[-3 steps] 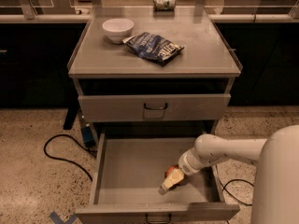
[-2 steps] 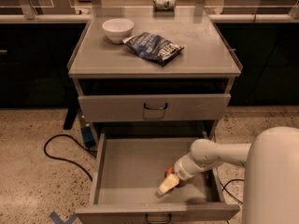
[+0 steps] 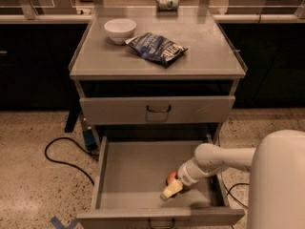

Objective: Pick apple from middle drawer and place on counter

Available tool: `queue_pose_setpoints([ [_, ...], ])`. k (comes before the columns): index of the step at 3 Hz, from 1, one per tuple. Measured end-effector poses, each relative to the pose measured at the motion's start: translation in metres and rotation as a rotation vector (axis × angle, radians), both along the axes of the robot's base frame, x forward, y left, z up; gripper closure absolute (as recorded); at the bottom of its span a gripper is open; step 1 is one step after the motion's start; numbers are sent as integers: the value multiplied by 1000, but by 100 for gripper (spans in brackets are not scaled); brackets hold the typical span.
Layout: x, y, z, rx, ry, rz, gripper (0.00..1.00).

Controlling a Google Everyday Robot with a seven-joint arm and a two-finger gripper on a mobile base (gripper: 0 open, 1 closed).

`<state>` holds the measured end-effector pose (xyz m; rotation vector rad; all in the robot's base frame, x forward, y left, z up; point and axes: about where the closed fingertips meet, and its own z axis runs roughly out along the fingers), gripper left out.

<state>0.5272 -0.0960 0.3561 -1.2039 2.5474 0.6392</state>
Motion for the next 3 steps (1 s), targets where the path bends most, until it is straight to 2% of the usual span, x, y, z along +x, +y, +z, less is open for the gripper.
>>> queue_pose_setpoints([
  [3, 0, 0, 0, 0, 0, 0, 88],
])
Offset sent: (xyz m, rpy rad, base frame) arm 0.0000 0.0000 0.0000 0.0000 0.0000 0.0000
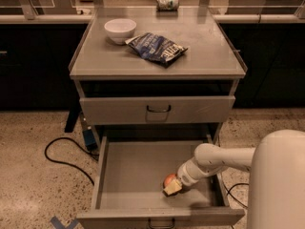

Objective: Pick apple from middle drawer and place on counter

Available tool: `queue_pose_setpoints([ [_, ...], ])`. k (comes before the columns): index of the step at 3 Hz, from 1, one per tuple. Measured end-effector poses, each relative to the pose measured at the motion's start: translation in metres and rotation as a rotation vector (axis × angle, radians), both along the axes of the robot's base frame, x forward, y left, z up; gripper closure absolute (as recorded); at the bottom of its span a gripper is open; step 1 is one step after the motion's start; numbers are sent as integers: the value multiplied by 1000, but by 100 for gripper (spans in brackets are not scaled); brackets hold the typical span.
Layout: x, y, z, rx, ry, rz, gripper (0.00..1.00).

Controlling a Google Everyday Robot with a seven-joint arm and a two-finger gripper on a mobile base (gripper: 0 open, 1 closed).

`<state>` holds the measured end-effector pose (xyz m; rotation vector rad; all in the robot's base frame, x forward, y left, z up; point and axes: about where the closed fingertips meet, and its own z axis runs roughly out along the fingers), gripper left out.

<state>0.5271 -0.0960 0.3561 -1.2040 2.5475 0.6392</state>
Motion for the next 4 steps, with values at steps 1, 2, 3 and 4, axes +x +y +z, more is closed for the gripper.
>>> queue_pose_setpoints([
  [1, -1, -2, 32, -49, -23, 17, 100],
  [2, -30, 1, 85, -147, -3, 74, 100],
  [3, -56, 5, 146, -219, -2, 108, 100],
  [4, -45, 2, 184, -232, -66, 101, 100],
])
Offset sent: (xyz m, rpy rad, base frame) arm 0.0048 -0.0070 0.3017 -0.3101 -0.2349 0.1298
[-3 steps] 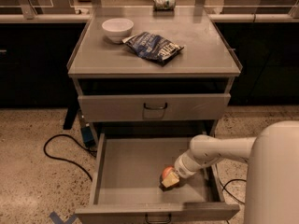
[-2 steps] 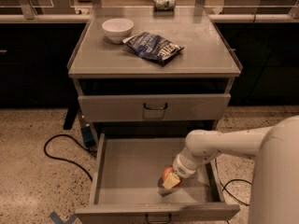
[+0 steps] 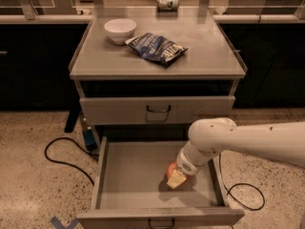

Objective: Pick apple from middle drawer and place on counter

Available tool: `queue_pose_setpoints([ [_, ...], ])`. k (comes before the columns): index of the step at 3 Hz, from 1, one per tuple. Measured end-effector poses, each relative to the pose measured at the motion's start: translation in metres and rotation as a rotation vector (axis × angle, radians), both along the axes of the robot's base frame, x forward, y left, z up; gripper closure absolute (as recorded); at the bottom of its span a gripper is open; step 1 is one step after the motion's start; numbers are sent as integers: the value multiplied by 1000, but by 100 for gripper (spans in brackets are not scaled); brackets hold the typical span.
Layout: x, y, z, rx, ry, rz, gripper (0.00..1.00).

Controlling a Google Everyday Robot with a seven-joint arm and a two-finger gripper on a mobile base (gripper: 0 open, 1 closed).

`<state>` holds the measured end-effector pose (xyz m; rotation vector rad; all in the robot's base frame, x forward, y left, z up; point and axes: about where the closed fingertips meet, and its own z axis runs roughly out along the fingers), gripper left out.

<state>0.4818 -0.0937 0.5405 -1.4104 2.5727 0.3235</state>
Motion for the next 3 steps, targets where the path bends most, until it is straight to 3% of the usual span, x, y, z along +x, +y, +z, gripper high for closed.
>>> queue_pose_setpoints([
  [1, 0, 0, 0, 0, 0, 0, 100],
  [2, 25, 6, 50, -30, -68, 38, 100],
  [3, 70, 11, 164, -79, -211, 67, 100],
])
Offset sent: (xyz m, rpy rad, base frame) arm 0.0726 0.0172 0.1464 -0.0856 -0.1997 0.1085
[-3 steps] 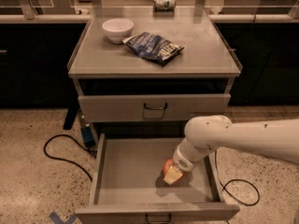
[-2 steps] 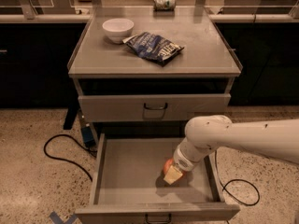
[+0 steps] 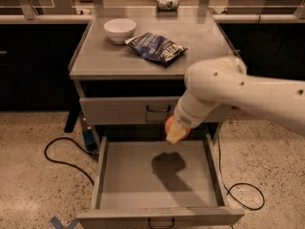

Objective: Pick apple from middle drawer and place on counter

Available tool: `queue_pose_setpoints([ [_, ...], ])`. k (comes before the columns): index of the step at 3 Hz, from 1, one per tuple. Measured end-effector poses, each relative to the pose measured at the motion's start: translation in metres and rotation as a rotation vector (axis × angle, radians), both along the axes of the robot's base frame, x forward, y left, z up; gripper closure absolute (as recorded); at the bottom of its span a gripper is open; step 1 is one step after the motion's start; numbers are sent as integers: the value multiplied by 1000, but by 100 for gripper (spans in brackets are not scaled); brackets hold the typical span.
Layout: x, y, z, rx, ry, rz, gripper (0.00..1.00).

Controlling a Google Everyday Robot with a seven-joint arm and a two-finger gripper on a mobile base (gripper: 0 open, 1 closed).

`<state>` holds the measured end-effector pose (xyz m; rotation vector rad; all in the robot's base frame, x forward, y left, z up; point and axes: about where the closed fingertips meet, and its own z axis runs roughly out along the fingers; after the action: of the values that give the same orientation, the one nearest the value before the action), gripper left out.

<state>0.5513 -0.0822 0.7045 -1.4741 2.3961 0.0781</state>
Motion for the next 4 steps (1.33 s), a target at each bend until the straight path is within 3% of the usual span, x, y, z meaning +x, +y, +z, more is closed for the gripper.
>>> queue_pose_setpoints([
  [1, 9, 4, 33, 5, -23, 0, 100],
  [3, 14, 6, 39, -3, -34, 17, 100],
  [4, 44, -5, 70, -75, -68, 61, 100],
])
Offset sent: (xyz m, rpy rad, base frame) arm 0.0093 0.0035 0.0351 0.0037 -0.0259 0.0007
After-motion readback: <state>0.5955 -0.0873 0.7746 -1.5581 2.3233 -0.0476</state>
